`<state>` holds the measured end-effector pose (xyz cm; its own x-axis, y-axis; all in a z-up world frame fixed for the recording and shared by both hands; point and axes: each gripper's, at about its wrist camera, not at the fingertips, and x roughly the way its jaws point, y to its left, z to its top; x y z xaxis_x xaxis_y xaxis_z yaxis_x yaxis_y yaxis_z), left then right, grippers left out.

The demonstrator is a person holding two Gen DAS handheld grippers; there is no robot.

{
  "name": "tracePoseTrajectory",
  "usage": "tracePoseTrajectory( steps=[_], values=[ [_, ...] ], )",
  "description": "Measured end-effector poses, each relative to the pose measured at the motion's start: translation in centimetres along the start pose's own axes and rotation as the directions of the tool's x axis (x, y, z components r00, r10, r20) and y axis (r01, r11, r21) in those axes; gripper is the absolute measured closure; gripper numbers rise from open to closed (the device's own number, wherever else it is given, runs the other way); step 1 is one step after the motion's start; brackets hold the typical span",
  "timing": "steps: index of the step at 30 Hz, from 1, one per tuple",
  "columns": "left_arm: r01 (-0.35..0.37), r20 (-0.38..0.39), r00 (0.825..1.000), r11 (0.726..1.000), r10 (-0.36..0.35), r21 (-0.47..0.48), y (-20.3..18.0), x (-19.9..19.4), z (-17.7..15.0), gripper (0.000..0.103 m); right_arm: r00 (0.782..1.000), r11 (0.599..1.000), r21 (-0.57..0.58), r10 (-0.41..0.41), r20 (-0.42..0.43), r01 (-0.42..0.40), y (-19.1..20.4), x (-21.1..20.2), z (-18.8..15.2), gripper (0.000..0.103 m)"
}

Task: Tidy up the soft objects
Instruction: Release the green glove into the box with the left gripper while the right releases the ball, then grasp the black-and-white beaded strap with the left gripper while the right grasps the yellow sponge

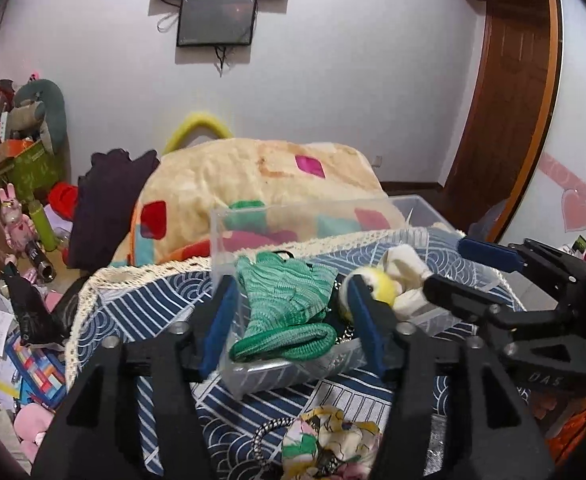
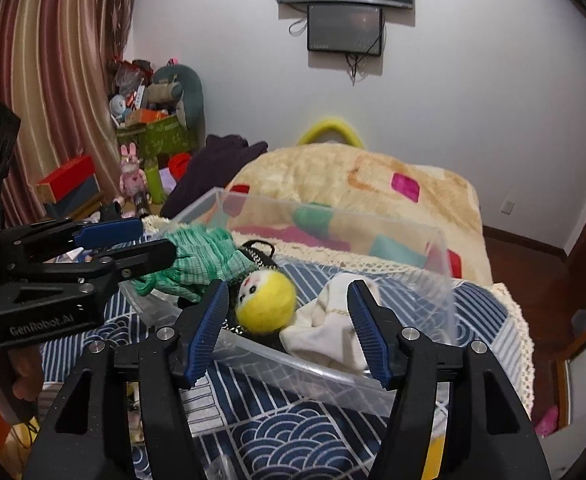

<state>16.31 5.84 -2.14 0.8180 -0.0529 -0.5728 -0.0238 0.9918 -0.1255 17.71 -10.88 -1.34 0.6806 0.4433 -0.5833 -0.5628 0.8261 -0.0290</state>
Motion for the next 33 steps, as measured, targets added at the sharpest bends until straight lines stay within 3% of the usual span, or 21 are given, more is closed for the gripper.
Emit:
tracePoseTrajectory(
  steps=[3, 7, 10, 16, 23, 27, 33],
  values=[
    [-0.013, 0.035, 0.999, 1.0, 0.013, 0.001, 0.1, -1.8, 0.0, 0.035, 0.999, 1.0, 0.004, -0.016, 0.039, 0.016, -0.3, -1.6, -0.2, 0.036],
    [-0.036, 0.066, 0.997, 0.999, 0.036, 0.001, 0.2, -3.8, -0.3, 0.02, 0.997, 0.999, -0.002, -0.035, 0.068, 0.035, -0.7, -3.5, -0.6, 0.034],
    [-0.047, 0.079, 0.996, 0.999, 0.047, -0.006, 0.4, -5.0, -1.0, 0.019, 0.994, 0.998, -0.011, -0.066, 0.086, 0.068, -1.2, -4.7, -1.2, 0.027],
    [-0.074, 0.053, 0.996, 0.997, 0.073, 0.012, 0.7, -5.5, -3.0, 0.019, 0.99, 0.993, -0.017, -0.119, 0.073, 0.121, -2.6, -5.9, -2.9, 0.026],
    [-0.084, -0.046, 0.995, 0.996, 0.083, -0.015, 2.7, -4.2, -6.0, 0.02, 0.989, 0.989, 0.021, -0.148, 0.005, 0.148, -4.6, -5.6, -5.7, 0.026],
    [-0.101, -0.112, 0.989, 0.995, 0.097, -0.028, 3.7, -2.9, -7.5, 0.03, 0.988, 0.987, 0.053, -0.148, -0.053, 0.151, -5.4, -4.7, -7.4, 0.026],
    [-0.048, -0.183, 0.982, 0.997, 0.038, -0.053, 4.4, -1.4, -9.1, 0.04, 0.979, 0.982, 0.072, -0.168, -0.111, 0.177, -6.3, -3.5, -9.0, 0.026]
  ],
)
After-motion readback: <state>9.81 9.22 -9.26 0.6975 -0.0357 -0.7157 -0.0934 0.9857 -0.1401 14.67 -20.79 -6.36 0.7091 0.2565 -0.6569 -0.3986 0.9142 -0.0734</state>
